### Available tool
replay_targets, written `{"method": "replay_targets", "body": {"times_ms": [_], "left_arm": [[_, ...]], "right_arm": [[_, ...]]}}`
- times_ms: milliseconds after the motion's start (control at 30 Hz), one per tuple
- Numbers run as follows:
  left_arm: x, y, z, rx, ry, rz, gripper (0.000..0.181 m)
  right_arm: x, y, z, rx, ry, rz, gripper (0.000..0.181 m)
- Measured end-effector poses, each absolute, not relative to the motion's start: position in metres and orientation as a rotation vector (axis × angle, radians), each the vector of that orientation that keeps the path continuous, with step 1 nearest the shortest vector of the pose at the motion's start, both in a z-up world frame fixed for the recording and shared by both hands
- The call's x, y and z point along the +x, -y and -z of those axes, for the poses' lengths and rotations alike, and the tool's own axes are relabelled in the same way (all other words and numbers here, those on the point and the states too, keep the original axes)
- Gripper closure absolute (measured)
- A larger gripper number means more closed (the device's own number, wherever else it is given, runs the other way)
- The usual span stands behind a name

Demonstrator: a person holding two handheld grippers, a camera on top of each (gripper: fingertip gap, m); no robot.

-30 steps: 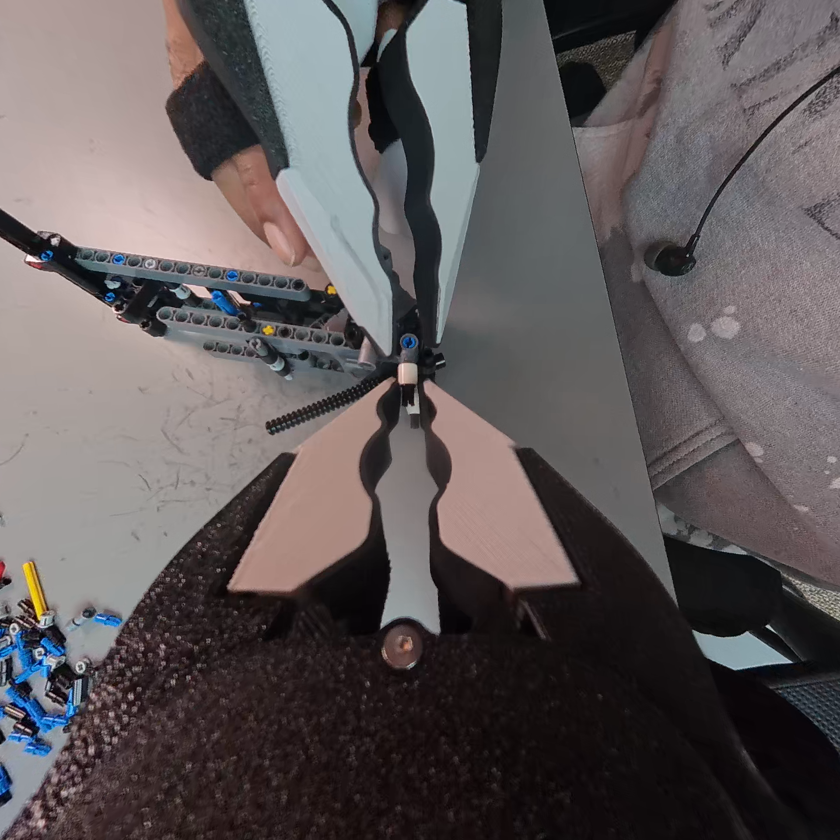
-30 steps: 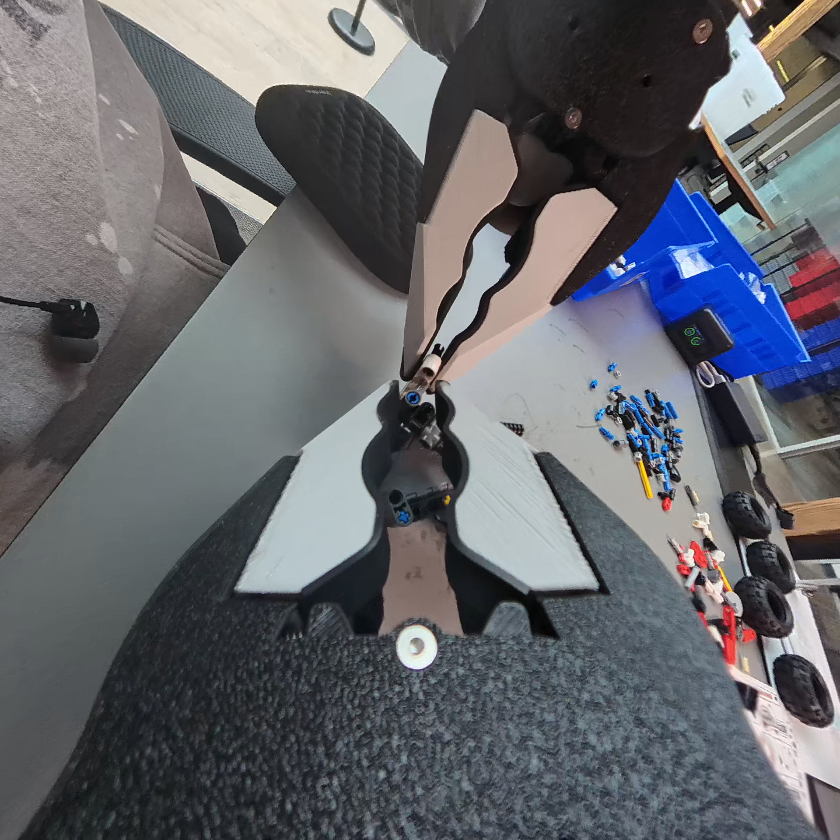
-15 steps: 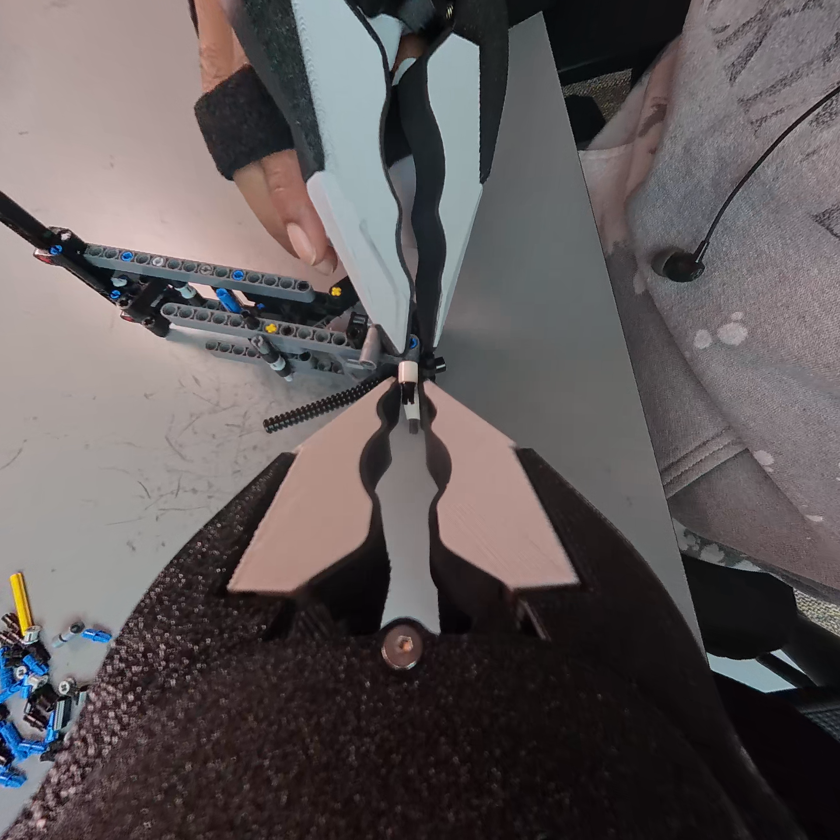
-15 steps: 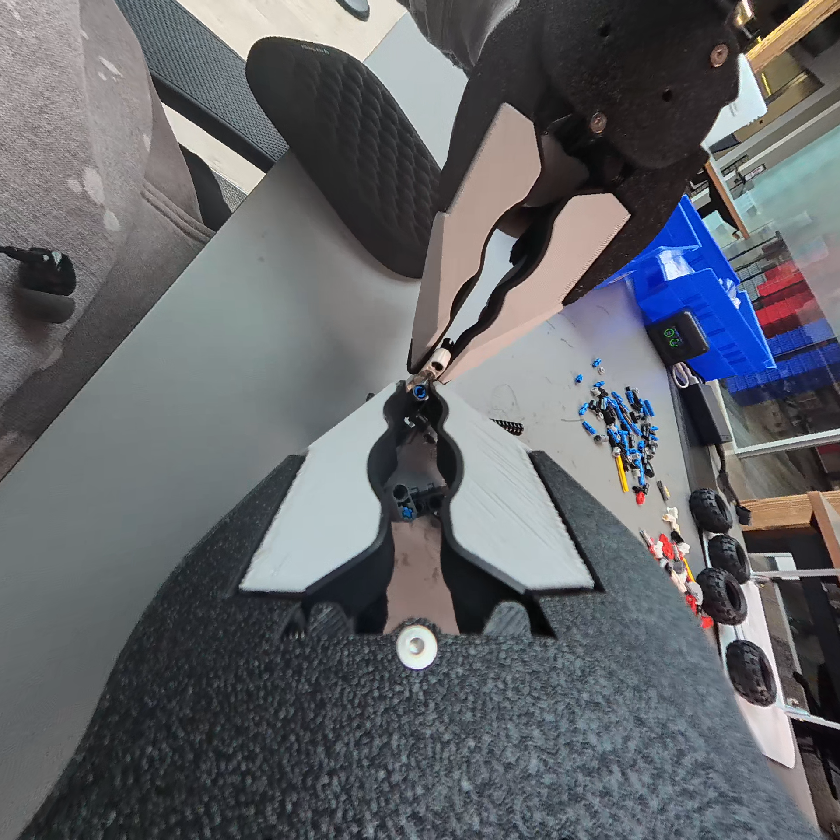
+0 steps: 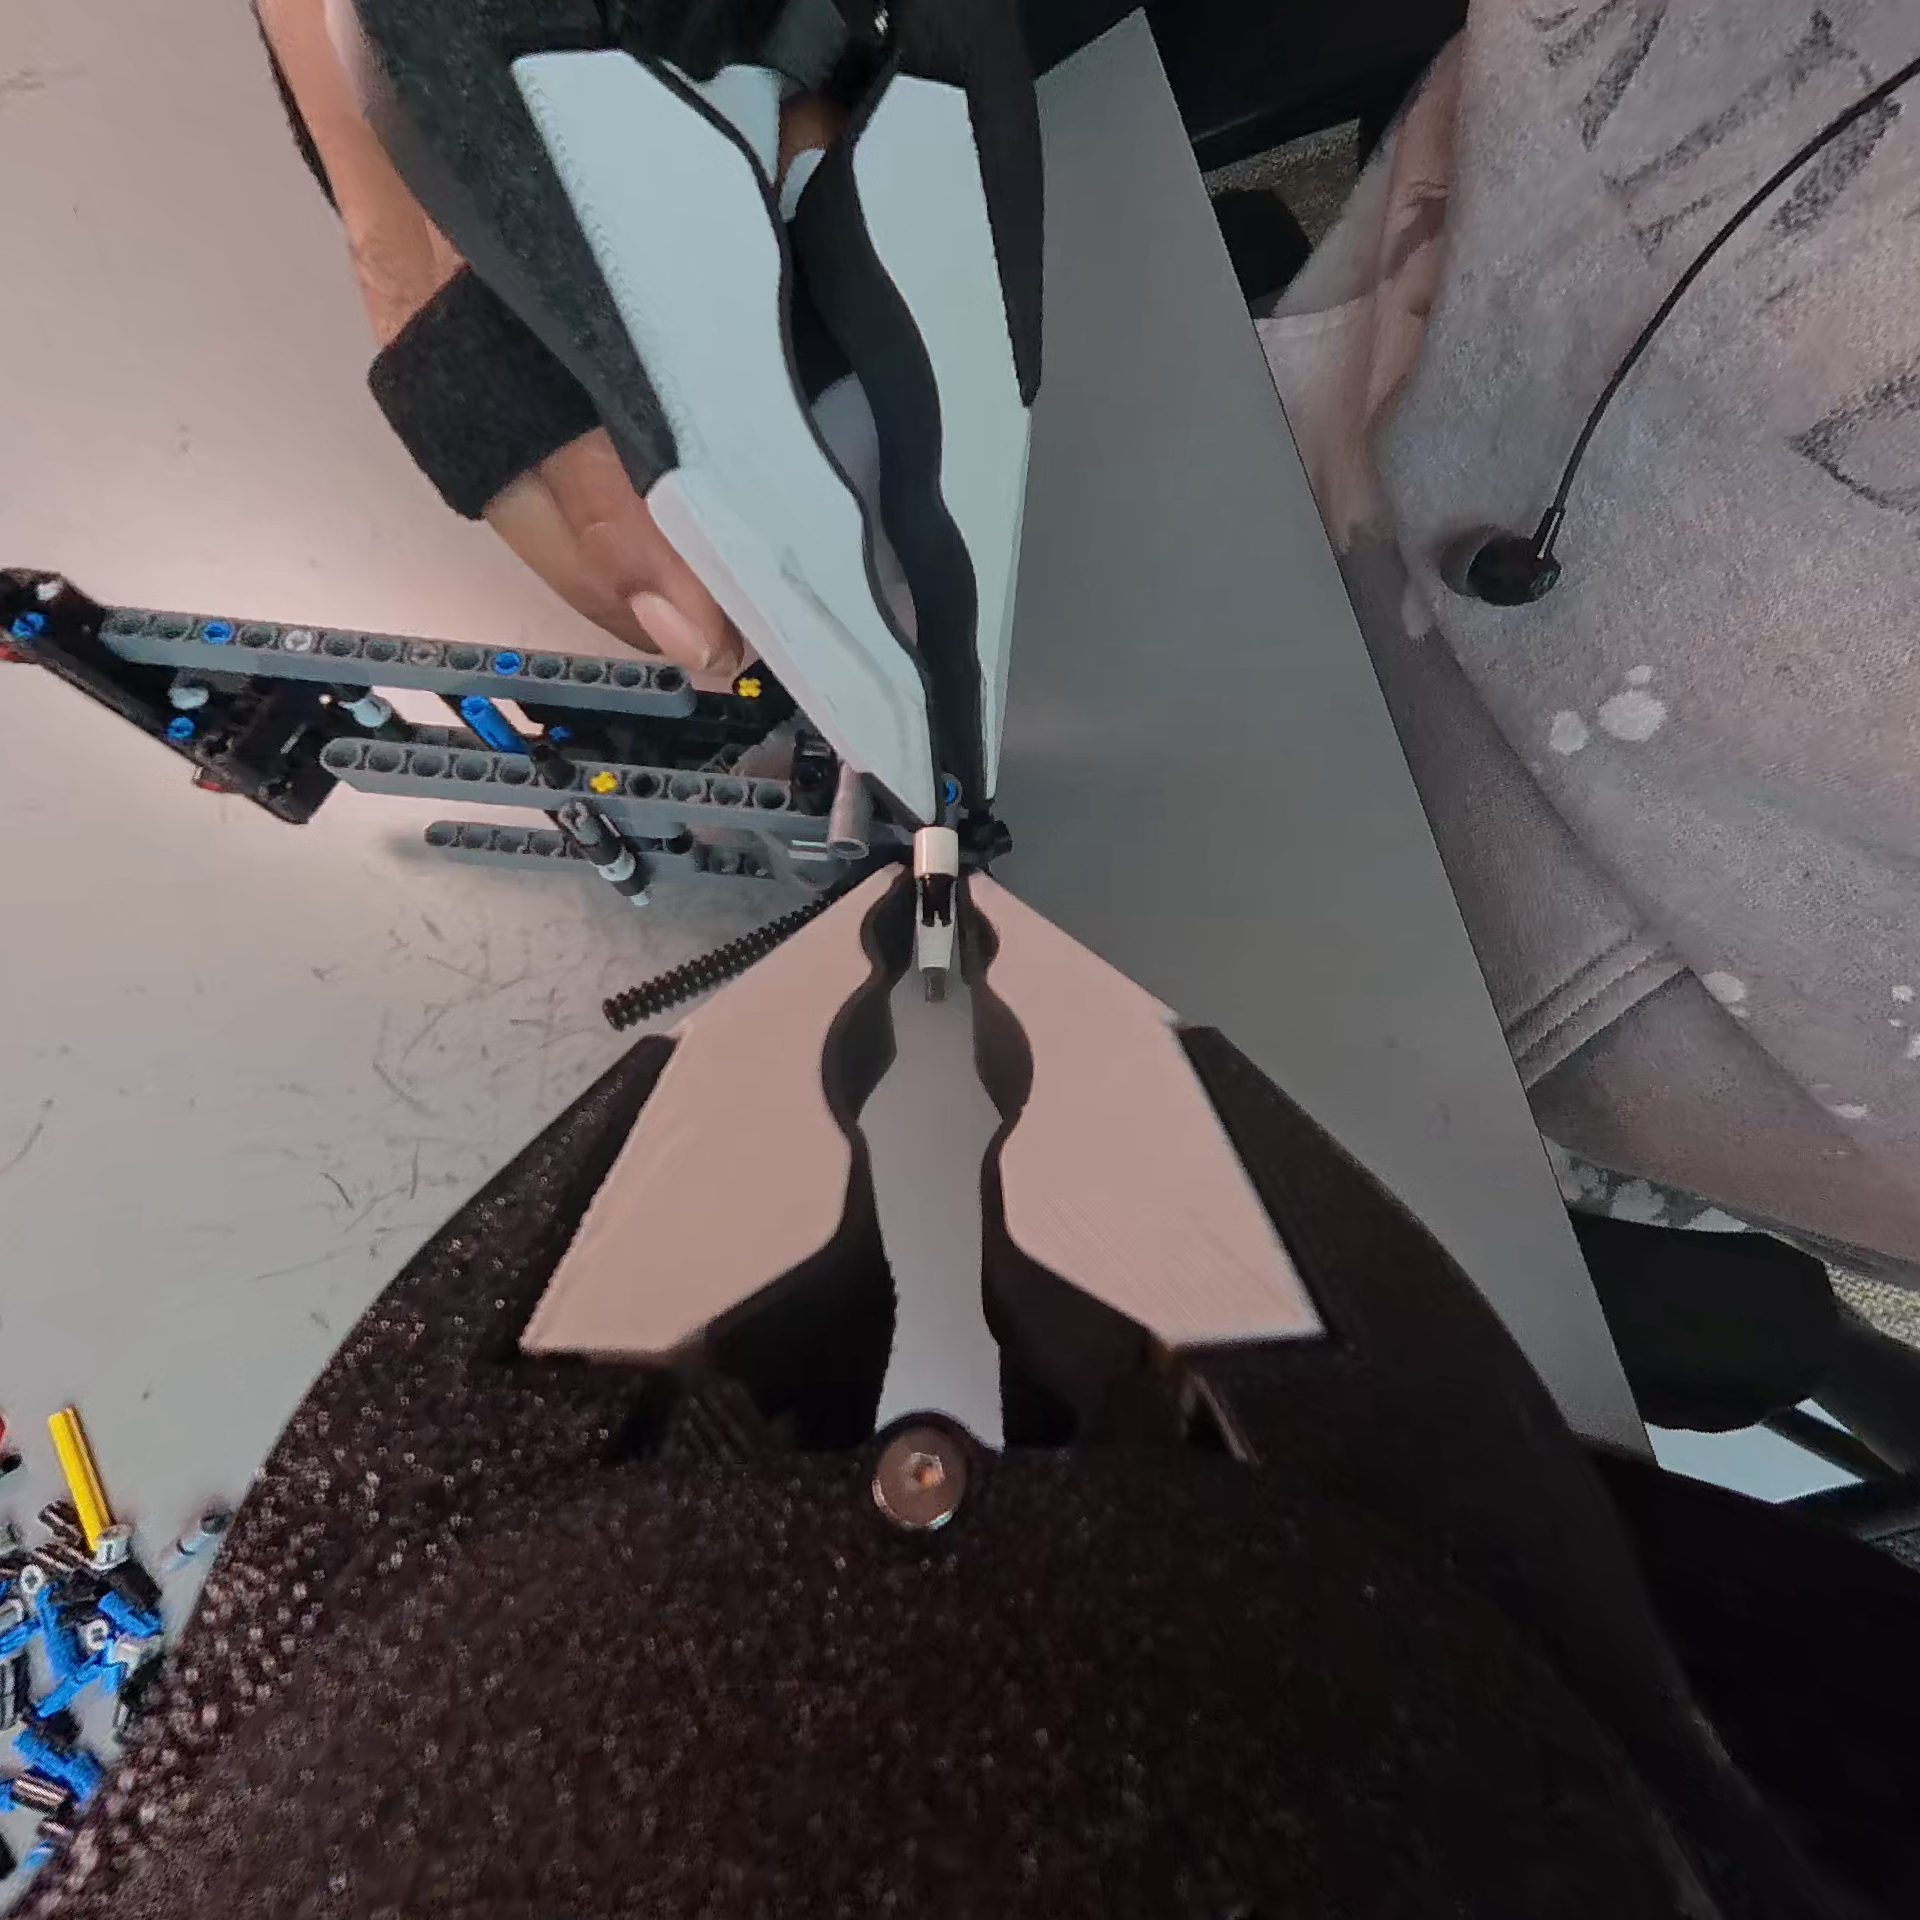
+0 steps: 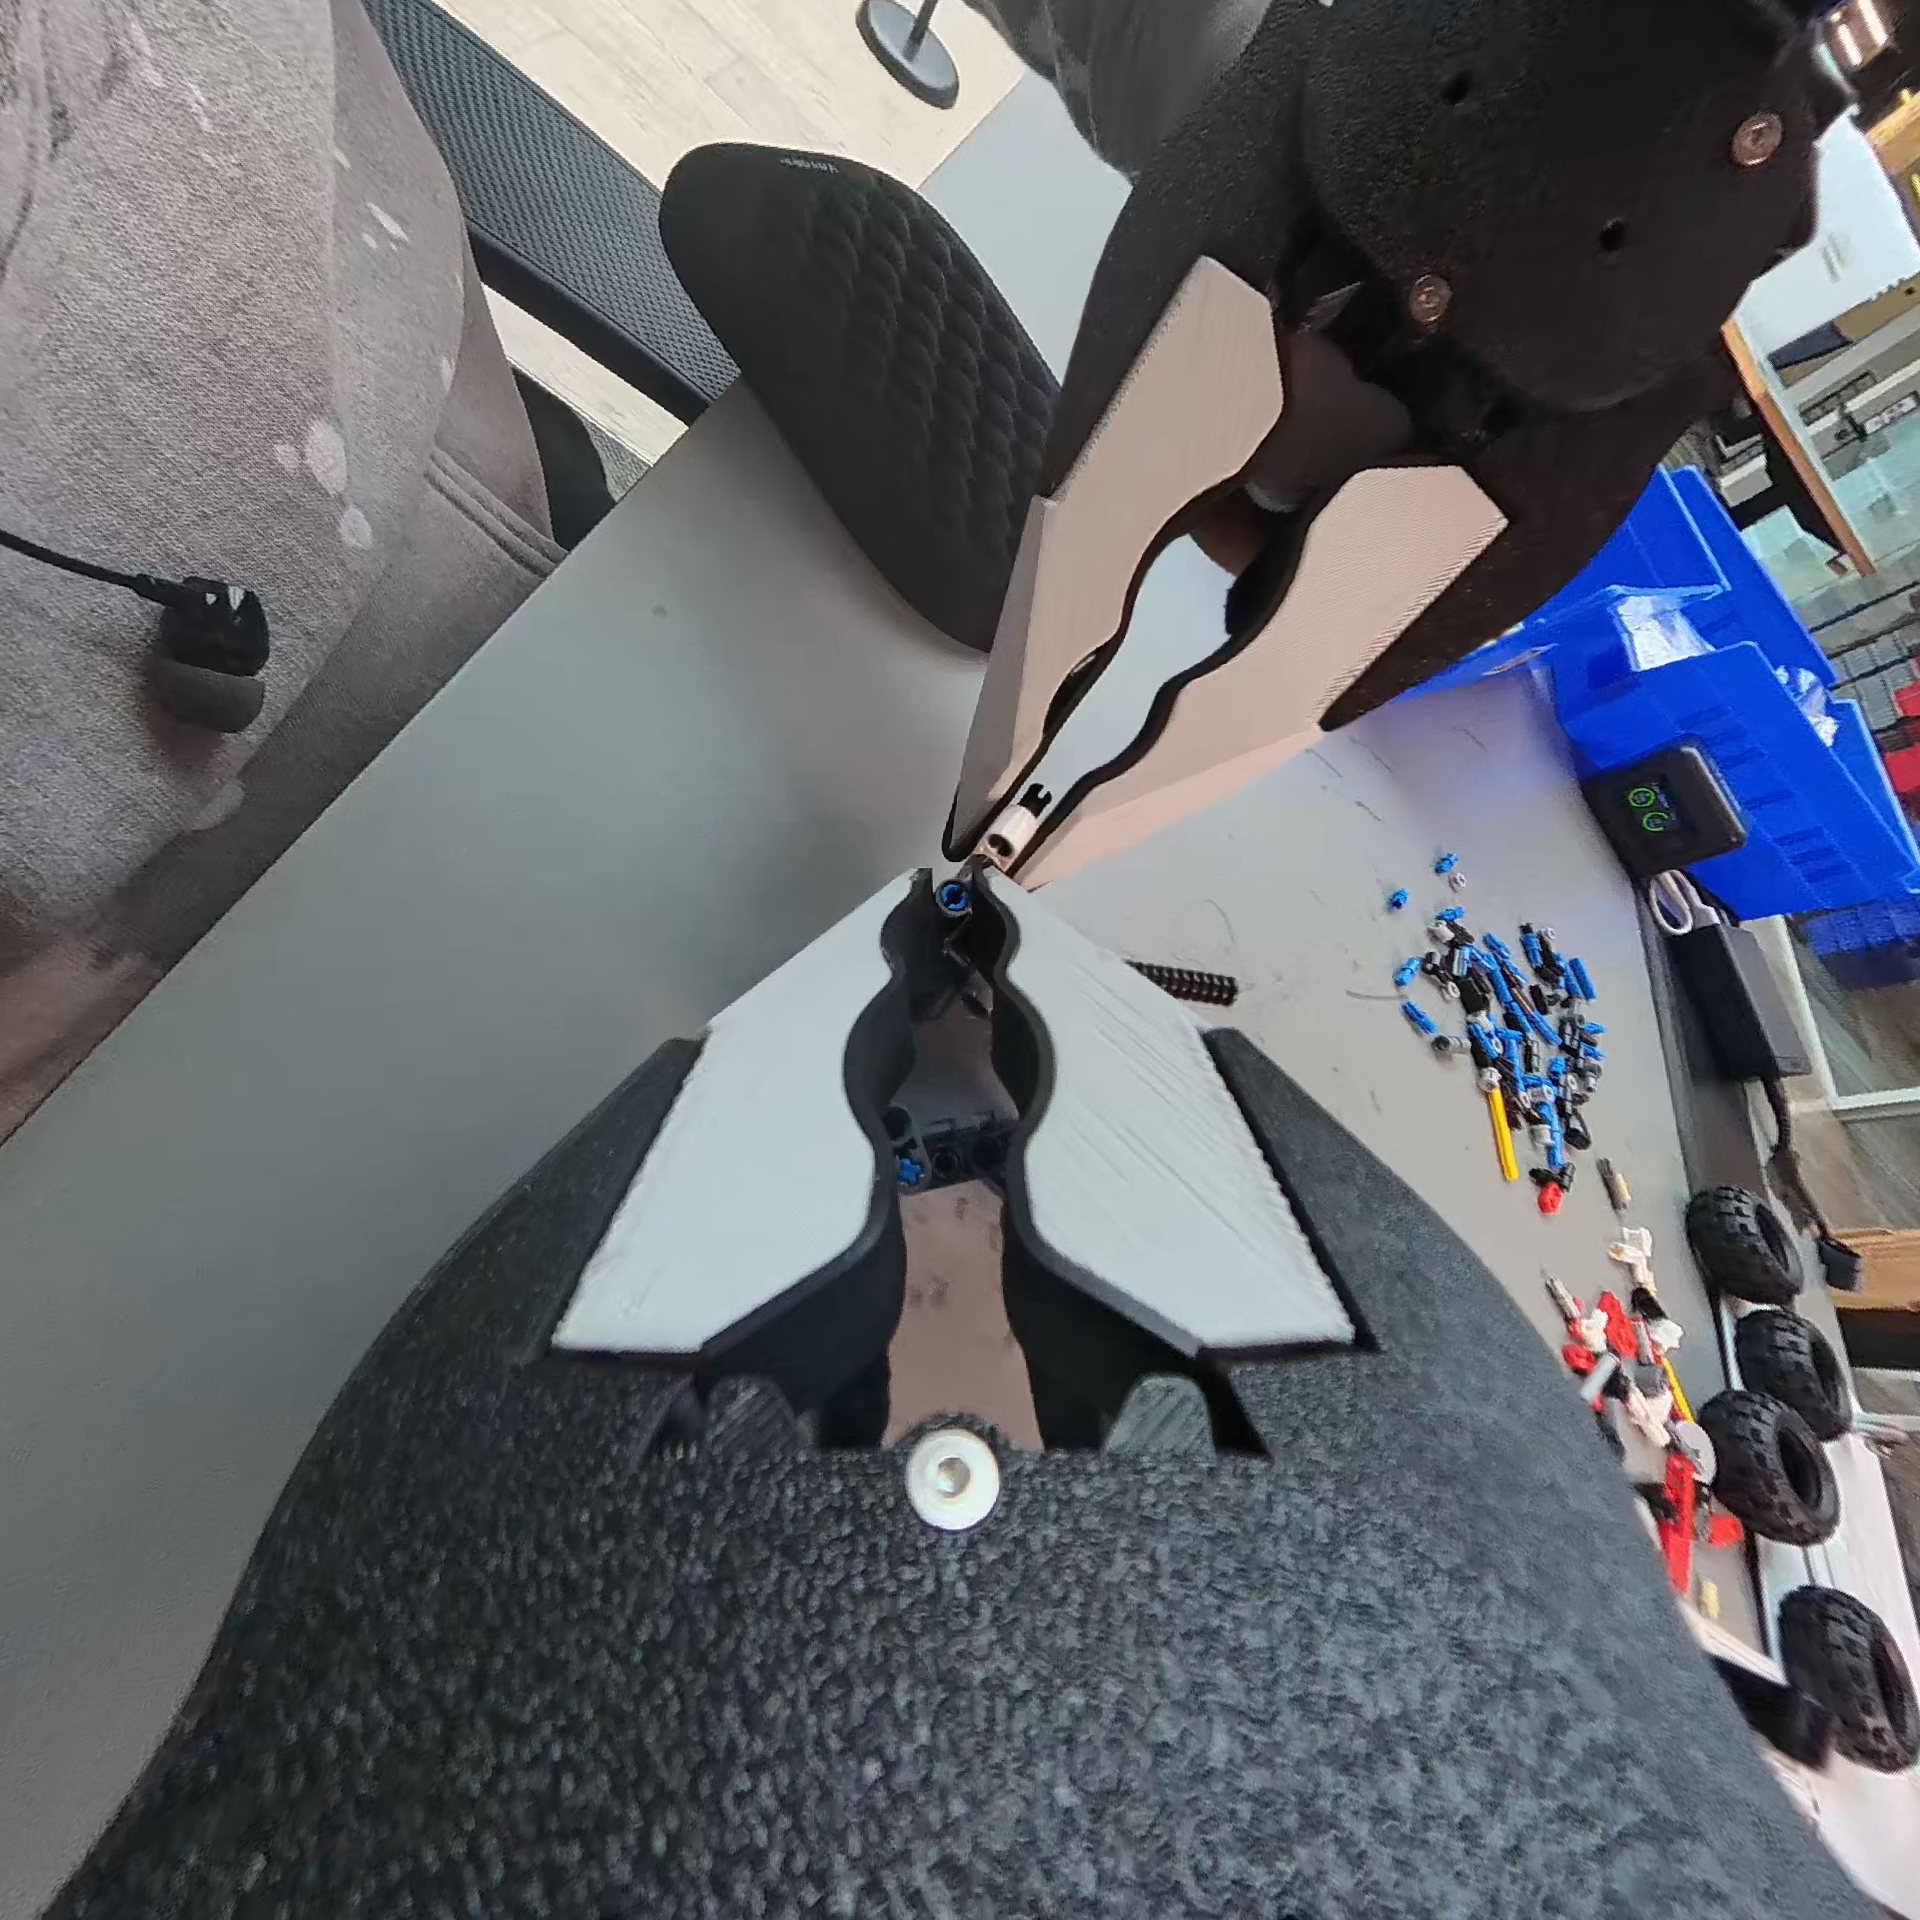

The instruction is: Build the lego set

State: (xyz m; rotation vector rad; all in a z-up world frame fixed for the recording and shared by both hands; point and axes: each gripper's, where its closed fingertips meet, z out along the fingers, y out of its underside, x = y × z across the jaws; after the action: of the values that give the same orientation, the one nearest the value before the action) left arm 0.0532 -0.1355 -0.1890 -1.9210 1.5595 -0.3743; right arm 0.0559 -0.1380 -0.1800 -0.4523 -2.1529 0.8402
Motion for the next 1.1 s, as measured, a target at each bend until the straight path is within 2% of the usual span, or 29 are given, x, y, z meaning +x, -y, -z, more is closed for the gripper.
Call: {"method": "replay_targets", "body": {"times_ms": [300, 1100], "left_arm": [[0.056, 0.136, 0.189, -1.891, -1.638, 0.363, 0.174], [0.049, 0.128, 0.187, -2.162, -1.314, 0.381, 0.174]], "right_arm": [[0.057, 0.138, 0.180, -0.462, 2.149, -0.946, 0.175], [0.041, 0.129, 0.177, -0.598, 2.114, -0.924, 0.181]]}}
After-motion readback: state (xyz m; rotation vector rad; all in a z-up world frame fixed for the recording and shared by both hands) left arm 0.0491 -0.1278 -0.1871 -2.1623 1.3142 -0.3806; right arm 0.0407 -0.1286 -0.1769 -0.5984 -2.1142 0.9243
